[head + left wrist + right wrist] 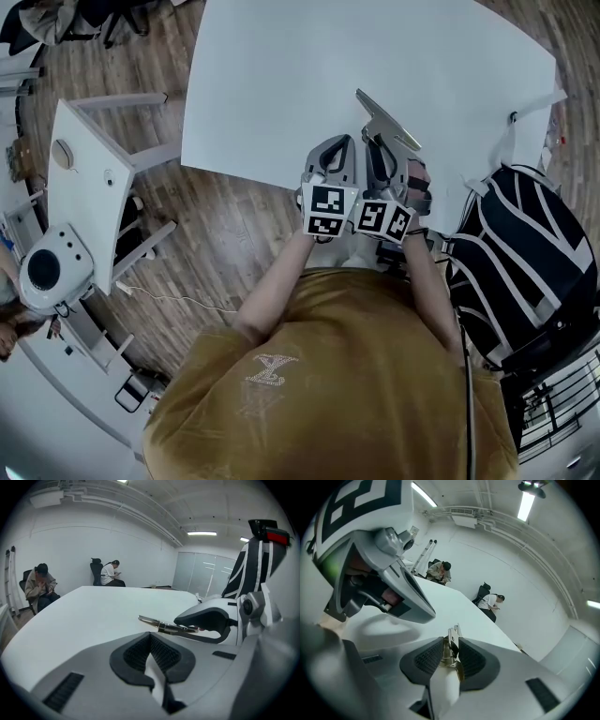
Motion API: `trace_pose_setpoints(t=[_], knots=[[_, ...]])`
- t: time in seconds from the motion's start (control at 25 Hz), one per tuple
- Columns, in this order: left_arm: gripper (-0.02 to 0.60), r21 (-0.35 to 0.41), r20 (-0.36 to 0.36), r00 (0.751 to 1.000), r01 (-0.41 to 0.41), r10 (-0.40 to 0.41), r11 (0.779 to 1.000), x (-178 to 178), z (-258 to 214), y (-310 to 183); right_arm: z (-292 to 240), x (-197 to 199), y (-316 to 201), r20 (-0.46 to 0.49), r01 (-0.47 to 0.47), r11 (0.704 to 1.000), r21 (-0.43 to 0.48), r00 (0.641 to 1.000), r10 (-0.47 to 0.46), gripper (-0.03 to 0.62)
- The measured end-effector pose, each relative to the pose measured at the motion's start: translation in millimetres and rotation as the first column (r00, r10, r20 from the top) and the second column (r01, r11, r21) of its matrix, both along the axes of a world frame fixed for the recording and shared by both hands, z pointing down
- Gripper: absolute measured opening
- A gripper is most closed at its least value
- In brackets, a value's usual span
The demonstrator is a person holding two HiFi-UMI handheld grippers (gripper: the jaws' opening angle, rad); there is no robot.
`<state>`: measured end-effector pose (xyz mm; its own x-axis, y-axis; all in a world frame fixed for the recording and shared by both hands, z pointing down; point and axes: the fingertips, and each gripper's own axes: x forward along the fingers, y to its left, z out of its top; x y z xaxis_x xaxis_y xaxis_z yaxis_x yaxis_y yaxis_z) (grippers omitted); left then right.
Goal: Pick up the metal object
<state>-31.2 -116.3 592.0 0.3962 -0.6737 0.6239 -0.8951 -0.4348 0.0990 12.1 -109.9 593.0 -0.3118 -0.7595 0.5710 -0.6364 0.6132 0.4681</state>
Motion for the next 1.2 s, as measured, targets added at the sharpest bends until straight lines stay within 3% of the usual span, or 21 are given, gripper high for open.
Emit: trace_pose_setpoints(t=[0.36, 0.52, 0.6, 0.68, 1.12, 1.2], knots=[[0.002, -0.017, -0.003, 0.998, 0.068, -0.068, 0.998, -20, 4, -4, 4, -10, -7, -0.143, 0.094, 0.991, 0.095, 0.987, -0.08, 0.083], [0.002, -0.024, -0.012, 0.995, 0.104, -0.104, 0.994, -32, 3, -4, 4, -10, -7, -0.09, 0.103, 0.993, 0.051, 0.991, -0.098, 0.084], [0.002, -0.023, -0.009, 0.994, 0.112, -0.112, 0.993, -38, 2, -3, 5, -9, -7, -0.045, 0.097, 0.995, 0.007, 0.994, -0.097, 0.113], [0.003, -0.021, -0.006, 0.993, 0.116, -0.116, 0.993, -42, 2, -2, 10, -7, -8, -0.07, 0.092, 0.996, -0.006, 0.993, -0.092, 0.129], [0.003, -0.03, -0.004, 0.99, 0.14, -0.141, 0.99, -60, -3, 17, 9, -7, -37, -0.224, 0.06, 0.99, 0.127, 0.974, -0.03, 0.126], [0.002, -0.029, -0.008, 0.989, 0.145, -0.145, 0.989, -62, -3, 17, 7, -3, -38, -0.232, 0.047, 0.988, 0.15, 0.973, -0.011, 0.086]])
